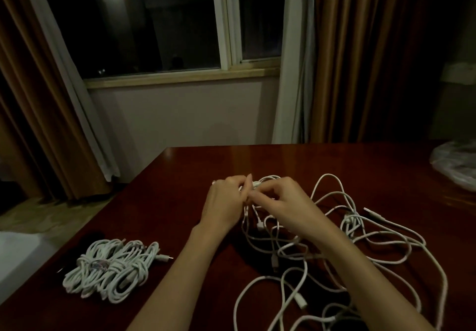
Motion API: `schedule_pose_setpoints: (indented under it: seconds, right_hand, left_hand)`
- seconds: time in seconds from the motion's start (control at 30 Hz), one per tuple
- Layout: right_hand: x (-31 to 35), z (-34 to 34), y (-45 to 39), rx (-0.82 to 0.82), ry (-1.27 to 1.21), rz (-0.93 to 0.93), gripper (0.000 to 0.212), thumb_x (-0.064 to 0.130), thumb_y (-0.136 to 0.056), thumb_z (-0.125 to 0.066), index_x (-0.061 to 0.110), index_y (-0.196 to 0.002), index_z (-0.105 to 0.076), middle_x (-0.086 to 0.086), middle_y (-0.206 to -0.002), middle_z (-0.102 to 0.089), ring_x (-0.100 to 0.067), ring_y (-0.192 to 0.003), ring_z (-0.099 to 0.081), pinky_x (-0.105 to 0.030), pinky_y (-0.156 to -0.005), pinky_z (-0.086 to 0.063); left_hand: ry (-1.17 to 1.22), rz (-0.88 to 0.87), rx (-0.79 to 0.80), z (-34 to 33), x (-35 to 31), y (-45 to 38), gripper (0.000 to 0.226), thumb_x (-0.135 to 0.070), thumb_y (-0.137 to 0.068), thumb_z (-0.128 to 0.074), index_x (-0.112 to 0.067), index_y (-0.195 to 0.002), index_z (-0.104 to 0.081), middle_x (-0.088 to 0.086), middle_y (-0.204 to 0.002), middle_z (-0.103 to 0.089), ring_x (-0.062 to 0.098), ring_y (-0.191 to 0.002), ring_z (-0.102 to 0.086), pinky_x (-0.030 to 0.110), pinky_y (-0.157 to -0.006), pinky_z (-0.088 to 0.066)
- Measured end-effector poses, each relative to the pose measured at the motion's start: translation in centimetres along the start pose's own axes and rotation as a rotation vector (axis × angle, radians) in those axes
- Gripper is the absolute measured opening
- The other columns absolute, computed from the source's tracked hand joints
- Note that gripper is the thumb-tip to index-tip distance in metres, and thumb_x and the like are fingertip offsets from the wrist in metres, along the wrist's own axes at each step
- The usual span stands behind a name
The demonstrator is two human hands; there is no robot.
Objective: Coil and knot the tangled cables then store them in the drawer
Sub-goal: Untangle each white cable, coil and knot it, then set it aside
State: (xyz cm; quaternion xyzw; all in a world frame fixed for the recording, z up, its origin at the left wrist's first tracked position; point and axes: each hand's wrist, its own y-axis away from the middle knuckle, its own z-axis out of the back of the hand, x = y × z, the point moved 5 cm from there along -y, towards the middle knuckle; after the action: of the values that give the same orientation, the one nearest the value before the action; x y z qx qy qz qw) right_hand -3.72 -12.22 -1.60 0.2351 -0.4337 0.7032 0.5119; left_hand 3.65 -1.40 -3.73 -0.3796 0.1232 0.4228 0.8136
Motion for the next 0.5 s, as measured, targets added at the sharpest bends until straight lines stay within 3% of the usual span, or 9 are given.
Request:
schedule_pose_setpoints:
  seconds: [0.1, 0.23, 0.3, 0.4, 0.5]
  right_hand:
    - [0.0, 1.2, 0.0, -0.065, 0.012, 0.024, 0.029, 0.038, -0.095, -0.056, 0.024, -0.08, -0.076, -0.005, -0.065, -0.067, -0.022, -0.06, -0.062, -0.037, -0.058, -0.05]
    - [-0.7, 2.6, -0.1, -0.133, -0.033, -0.016, 0.022, 0.036, -0.085, -0.068, 0.018, -0.074, -0.074, 0.0, -0.071, -0.071, -0.014, -0.07, -0.068, -0.033, -0.07, -0.055]
    - [-1.3, 2.8, -0.2, -0.136, -0.126, -0.064, 0.021, 0.033, -0.083, -0.07, 0.014, -0.073, -0.071, 0.0, -0.076, -0.073, -0.01, -0.075, -0.069, -0.027, -0.071, -0.055]
    - [-2.5, 2.3, -0.2, -0.094, -0.324, -0.177, 0.019, 0.028, -0.084, -0.069, 0.012, -0.073, -0.065, 0.003, -0.073, -0.072, -0.003, -0.067, -0.068, -0.017, -0.06, -0.05]
    - [-3.6, 1.5, -0.1, -0.005, -0.474, -0.317, 0.033, 0.044, -0.08, -0.066, 0.012, -0.089, -0.071, -0.008, -0.092, -0.073, -0.023, -0.085, -0.07, -0.032, -0.073, -0.053]
  left_hand:
    - [0.001, -0.058, 0.102, -0.5, -1.0, 0.3, 0.04, -0.019, -0.101, -0.037, -0.005, -0.077, -0.066, 0.007, -0.067, -0.062, 0.018, -0.057, -0.057, 0.03, -0.055, -0.044]
    - [0.305, -0.078, 0.193, -1.0, -1.9, 0.8, 0.041, -0.028, -0.087, -0.032, -0.013, -0.054, -0.049, 0.0, -0.049, -0.046, 0.012, -0.043, -0.038, 0.032, -0.046, -0.032]
    - [0.416, -0.099, 0.183, -1.0, -2.1, 1.0, 0.046, -0.039, -0.086, -0.034, -0.012, -0.051, -0.045, 0.003, -0.047, -0.04, 0.017, -0.044, -0.033, 0.036, -0.047, -0.028]
    - [0.549, -0.129, 0.164, -0.9, -2.9, 1.1, 0.053, -0.052, -0.084, -0.044, -0.013, -0.047, -0.043, 0.007, -0.046, -0.038, 0.018, -0.043, -0.031, 0.023, -0.049, -0.029]
    - [0.637, -0.176, 0.113, -0.6, -3.6, 1.0, 0.044, -0.048, -0.083, -0.052, -0.019, -0.049, -0.054, -0.005, -0.048, -0.05, 0.008, -0.044, -0.042, 0.017, -0.052, -0.034]
